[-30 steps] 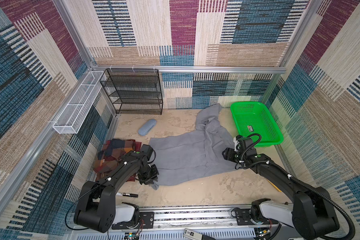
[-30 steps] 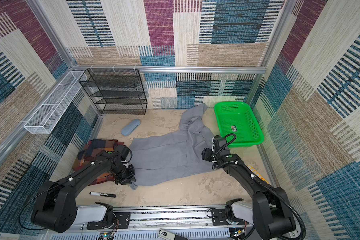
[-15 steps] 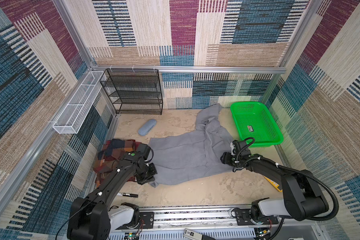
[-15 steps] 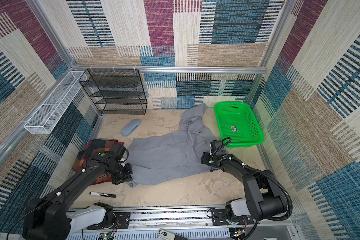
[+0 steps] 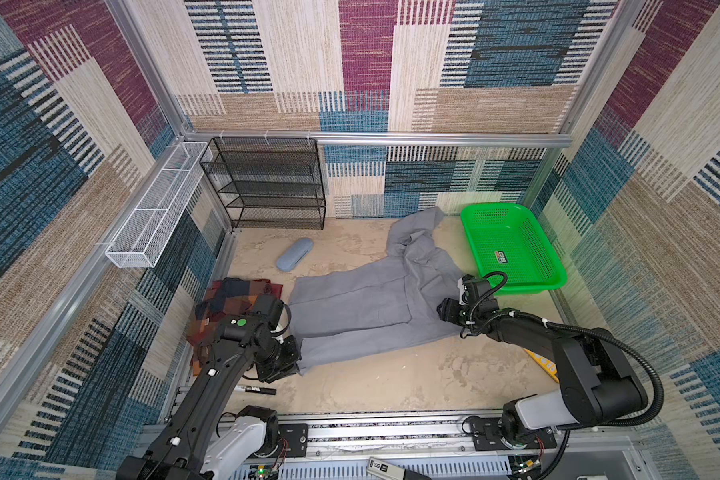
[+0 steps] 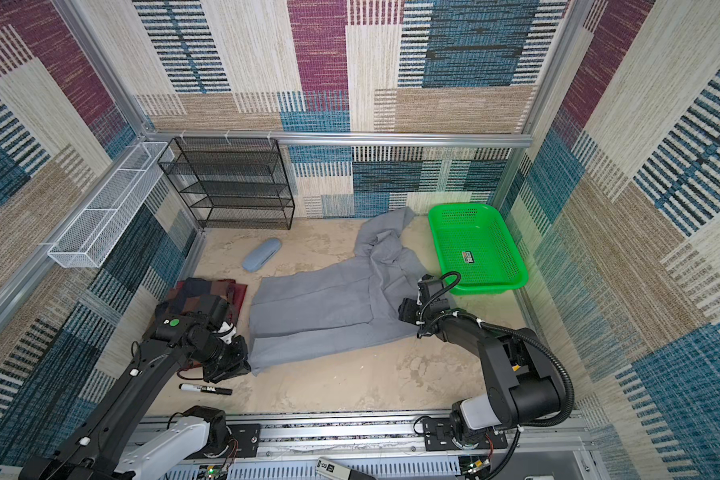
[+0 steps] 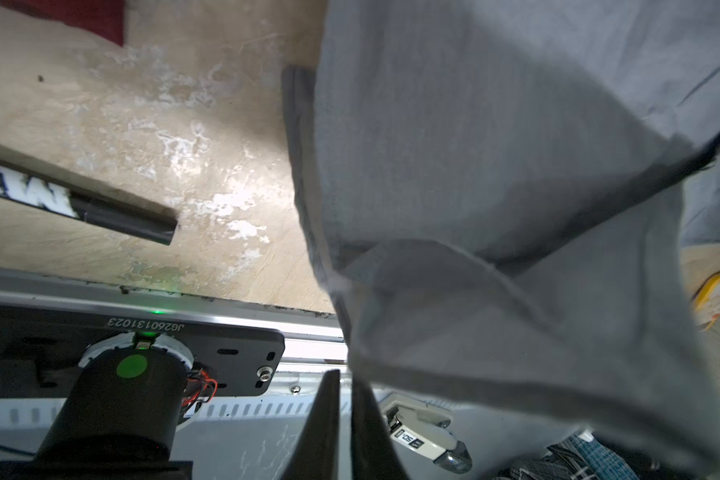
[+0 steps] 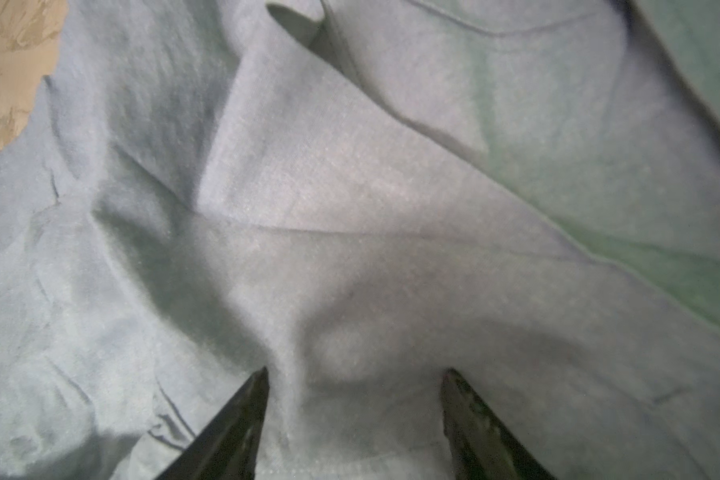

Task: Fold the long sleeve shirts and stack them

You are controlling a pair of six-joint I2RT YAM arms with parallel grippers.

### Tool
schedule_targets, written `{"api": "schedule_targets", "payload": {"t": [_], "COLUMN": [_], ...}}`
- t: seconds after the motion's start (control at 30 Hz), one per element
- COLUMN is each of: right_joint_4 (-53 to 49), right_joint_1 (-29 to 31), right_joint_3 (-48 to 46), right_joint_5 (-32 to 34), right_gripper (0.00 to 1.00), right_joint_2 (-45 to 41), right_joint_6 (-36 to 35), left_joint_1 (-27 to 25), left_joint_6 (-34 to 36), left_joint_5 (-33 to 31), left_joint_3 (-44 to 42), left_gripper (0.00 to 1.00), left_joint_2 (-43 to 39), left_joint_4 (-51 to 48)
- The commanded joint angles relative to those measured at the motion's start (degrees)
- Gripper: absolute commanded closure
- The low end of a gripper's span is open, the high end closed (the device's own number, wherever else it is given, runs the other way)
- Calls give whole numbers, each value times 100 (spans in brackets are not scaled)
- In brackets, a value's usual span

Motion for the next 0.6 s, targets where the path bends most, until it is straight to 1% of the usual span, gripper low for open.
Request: {"api": "schedule_targets", "payload": {"t": [0.0,0.1,0.2,0.27,0.33,0.37,0.43,0.5,0.57], "right_joint_4": [-577,-606,-706,-955,-1205,-1248,-1236,-1281,-1303], "right_joint_1": [2,-3,85,405,696,731,731,736,731], "right_joint_3": [-46,-47,34,281,560,635,741,892,1017], "right_joint_5": [178,242,181,284,578,570,532,526,537], "right_gripper": [32,32,33,32,30,30,30,30,30], "right_joint_2": [69,30,-177,-345,-428,-445,-433,-319,-206], "right_joint_6": [70,63,-11,-117,-196,-196,-174,-175,-175], "left_joint_1": [9,-4,-35,-44,-44,-44,-53,-109,-280], "left_joint_6": [263,251,80,-175,-395,-488,-657,-739,-778], "left_joint_5": [224,263,278,426,428,419,506,560,343], "left_joint_3": [-149,-90,-84,-103,-78,-81,-133,-225,-174], "left_gripper": [81,75,71,68,63,60,57,57,57], "left_joint_2": [-159,-515,-731,-939,-1099,-1151,-1090,-838,-462], "left_joint_4": [-462,-714,-750,-586,-316,-92,299,704,1042]}}
